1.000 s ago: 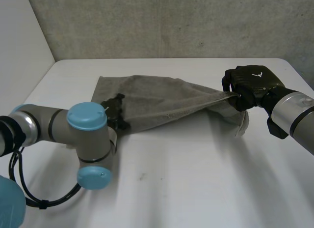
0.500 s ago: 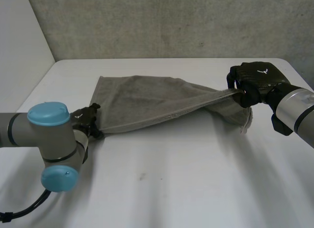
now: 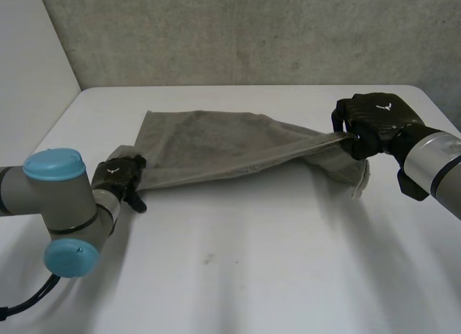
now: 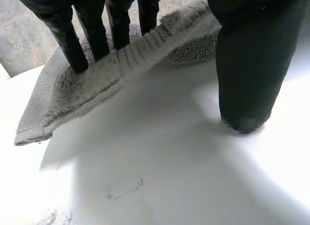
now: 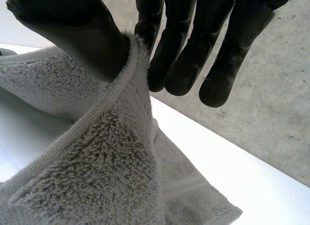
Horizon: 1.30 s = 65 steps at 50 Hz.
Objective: Fold the towel.
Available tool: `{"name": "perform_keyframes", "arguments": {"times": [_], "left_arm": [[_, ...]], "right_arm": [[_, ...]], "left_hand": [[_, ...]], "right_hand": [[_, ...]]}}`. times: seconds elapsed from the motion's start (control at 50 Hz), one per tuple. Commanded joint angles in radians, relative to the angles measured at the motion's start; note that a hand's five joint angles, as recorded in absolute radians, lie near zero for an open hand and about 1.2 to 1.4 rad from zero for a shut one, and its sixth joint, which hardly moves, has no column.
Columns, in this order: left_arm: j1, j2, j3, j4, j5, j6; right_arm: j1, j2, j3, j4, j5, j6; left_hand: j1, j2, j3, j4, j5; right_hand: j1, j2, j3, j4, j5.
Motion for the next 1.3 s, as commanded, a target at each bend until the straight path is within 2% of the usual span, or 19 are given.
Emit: {"name": "perform_keyframes", "arguments": {"times": [0.02,0.06,0.26,0.44,0.48,0.58,0.62,0.64,0.66,0.68,0.7,0.82,0.94,1.3], "left_arm": [[0.002,-0.002,-0.001,0.003,0.0,-0.002],[0.002,-0.003,-0.001,0.003,0.0,-0.002],[0.012,0.0,-0.004,0.004,-0.004,0.009],[0.025,0.029,-0.02,0.024,-0.004,0.009],[0.028,0.032,-0.027,0.027,-0.003,0.009],[0.031,0.049,-0.029,0.018,0.0,0.009],[0.031,0.064,-0.032,0.016,0.002,0.009],[0.031,0.081,-0.035,0.015,0.006,0.009],[0.031,0.081,-0.035,0.015,0.006,0.009],[0.031,0.095,-0.038,0.012,0.012,0.009],[0.031,0.109,-0.039,0.006,0.022,0.009],[0.031,0.118,-0.027,-0.031,0.084,0.011],[0.046,0.098,-0.026,-0.033,0.135,0.011],[0.065,0.089,-0.035,-0.036,0.152,0.011]], "right_arm": [[0.0,-0.001,0.003,0.0,-0.002,0.0],[0.0,-0.001,0.004,0.0,-0.002,0.0],[0.0,-0.001,0.007,0.0,-0.005,-0.002],[0.0,0.001,0.007,0.0,-0.007,-0.002],[0.0,-0.001,0.007,0.0,-0.007,-0.002],[0.0,-0.001,0.006,0.0,-0.007,-0.002],[0.0,-0.001,0.006,0.0,-0.007,-0.002],[0.0,-0.001,0.006,0.0,-0.007,-0.002],[0.0,-0.001,0.006,0.0,-0.007,-0.002],[0.0,-0.001,0.006,0.0,-0.008,-0.002],[0.0,-0.001,0.006,0.0,-0.008,-0.002],[0.002,-0.001,0.007,-0.002,-0.007,-0.002],[0.002,-0.001,0.009,0.0,-0.008,-0.002],[0.002,0.001,0.014,-0.002,-0.008,-0.002]], "left_hand": [[0.158,0.03,0.029,0.027,0.001],[0.173,0.044,0.044,0.042,0.016],[0.622,0.493,0.493,0.49,0.464],[0.901,0.773,0.772,0.77,0.744],[1.134,1.006,1.006,1.003,0.977],[1.197,1.069,1.068,1.066,1.04],[1.189,1.06,1.06,1.058,1.031],[0.953,0.825,0.824,0.822,0.796],[0.951,0.822,0.822,0.82,0.794],[0.495,0.366,0.366,0.363,0.337],[0.147,0.019,0.018,0.016,-0.01],[0.02,-0.108,-0.108,-0.111,-0.137],[0.017,-0.111,-0.112,-0.114,-0.14],[0.041,-0.088,-0.088,-0.09,-0.117]], "right_hand": [[0.053,0.06,0.055,0.048,0.039],[0.053,0.06,0.055,0.048,0.039],[0.053,0.06,0.055,0.048,0.039],[0.053,0.06,0.055,0.048,0.039],[0.053,0.06,0.055,0.048,0.039],[0.053,0.06,0.055,0.048,0.039],[0.053,0.06,0.055,0.048,0.039],[0.053,0.06,0.055,0.048,0.039],[0.053,0.06,0.055,0.048,0.039],[0.053,0.06,0.055,0.048,0.039],[0.053,0.06,0.055,0.048,0.039],[0.053,0.06,0.055,0.048,0.039],[0.053,0.06,0.055,0.048,0.039],[0.053,0.06,0.055,0.048,0.039]]}}
